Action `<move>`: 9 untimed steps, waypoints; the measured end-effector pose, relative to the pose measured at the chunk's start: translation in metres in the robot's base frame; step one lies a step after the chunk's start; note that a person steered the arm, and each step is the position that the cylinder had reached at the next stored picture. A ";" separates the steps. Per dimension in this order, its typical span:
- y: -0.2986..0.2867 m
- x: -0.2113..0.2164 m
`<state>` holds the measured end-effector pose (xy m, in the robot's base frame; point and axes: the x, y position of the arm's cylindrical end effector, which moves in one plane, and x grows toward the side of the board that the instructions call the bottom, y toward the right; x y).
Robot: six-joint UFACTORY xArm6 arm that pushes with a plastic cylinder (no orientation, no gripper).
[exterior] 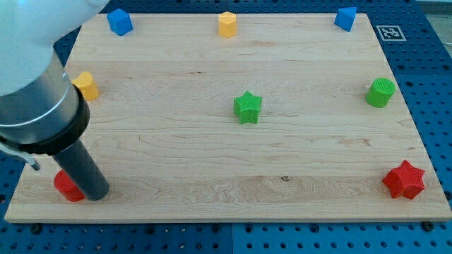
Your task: Point at the green star
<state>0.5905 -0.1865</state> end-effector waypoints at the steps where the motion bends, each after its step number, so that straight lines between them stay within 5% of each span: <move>1: 0.000 0.000; 2: 0.002 -0.003; 6: 0.064 -0.161; 9: 0.215 -0.206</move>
<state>0.3844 0.0282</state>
